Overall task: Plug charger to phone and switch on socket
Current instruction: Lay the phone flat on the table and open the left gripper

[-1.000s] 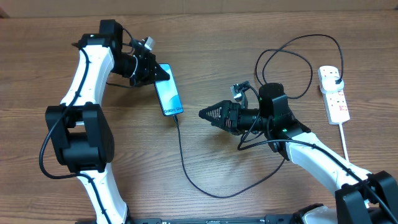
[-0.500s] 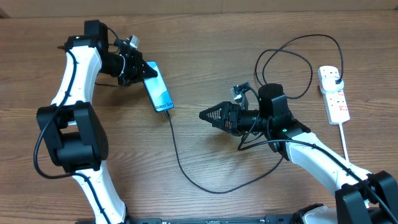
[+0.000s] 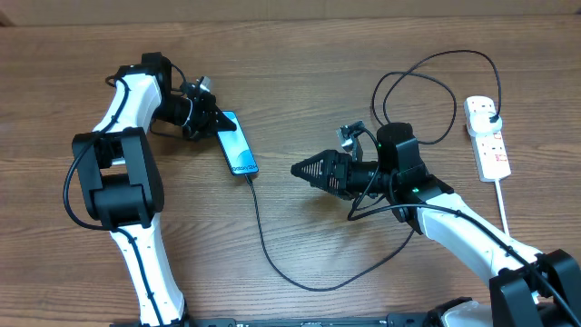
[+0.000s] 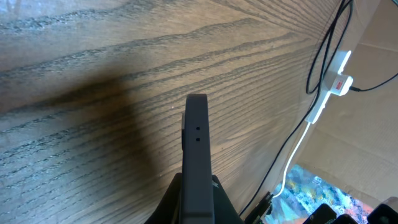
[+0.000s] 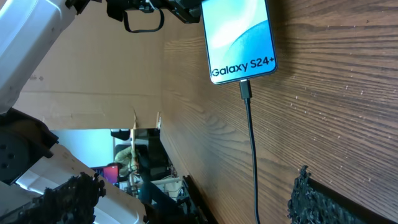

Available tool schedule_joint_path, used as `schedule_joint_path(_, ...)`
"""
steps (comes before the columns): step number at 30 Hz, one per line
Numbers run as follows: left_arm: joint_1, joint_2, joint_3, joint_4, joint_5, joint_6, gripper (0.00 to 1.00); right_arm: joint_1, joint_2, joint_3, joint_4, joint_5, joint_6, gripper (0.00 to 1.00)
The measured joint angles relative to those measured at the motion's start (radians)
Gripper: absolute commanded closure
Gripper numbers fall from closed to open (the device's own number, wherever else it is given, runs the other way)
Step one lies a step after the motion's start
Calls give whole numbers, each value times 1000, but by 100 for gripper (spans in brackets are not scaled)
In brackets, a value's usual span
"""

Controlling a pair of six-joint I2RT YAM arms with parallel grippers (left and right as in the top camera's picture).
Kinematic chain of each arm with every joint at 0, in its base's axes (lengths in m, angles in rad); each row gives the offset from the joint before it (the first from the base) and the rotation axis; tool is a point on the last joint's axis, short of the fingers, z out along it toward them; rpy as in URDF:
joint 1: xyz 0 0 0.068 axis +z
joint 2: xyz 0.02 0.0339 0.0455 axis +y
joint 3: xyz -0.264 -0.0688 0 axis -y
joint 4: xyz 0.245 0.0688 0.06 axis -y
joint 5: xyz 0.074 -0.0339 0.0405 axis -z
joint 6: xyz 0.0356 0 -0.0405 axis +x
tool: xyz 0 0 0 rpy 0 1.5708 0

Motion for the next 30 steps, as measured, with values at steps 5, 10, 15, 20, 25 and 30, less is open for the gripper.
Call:
schedule_joint_path(5, 0, 0, 0, 6, 0, 0, 96, 0, 0, 0, -1, 0, -3, 0)
schedule_joint_path(10, 0, 0, 0, 7, -17, 0, 96, 0, 0, 0, 0, 0, -4, 0)
schedule_joint_path(15, 0, 0, 0, 7, -42, 0, 96, 0, 0, 0, -1, 0, -4, 0)
schedule_joint_path(20, 0, 0, 0, 7, -65, 0, 93, 0, 0, 0, -1, 0, -4, 0)
schedule_joint_path(25, 0, 0, 0, 7, -79, 1, 85, 0, 0, 0, -1, 0, -4, 0)
schedule_joint_path(30, 0, 0, 0, 6, -97, 0, 73, 0, 0, 0, -1, 0, -4, 0)
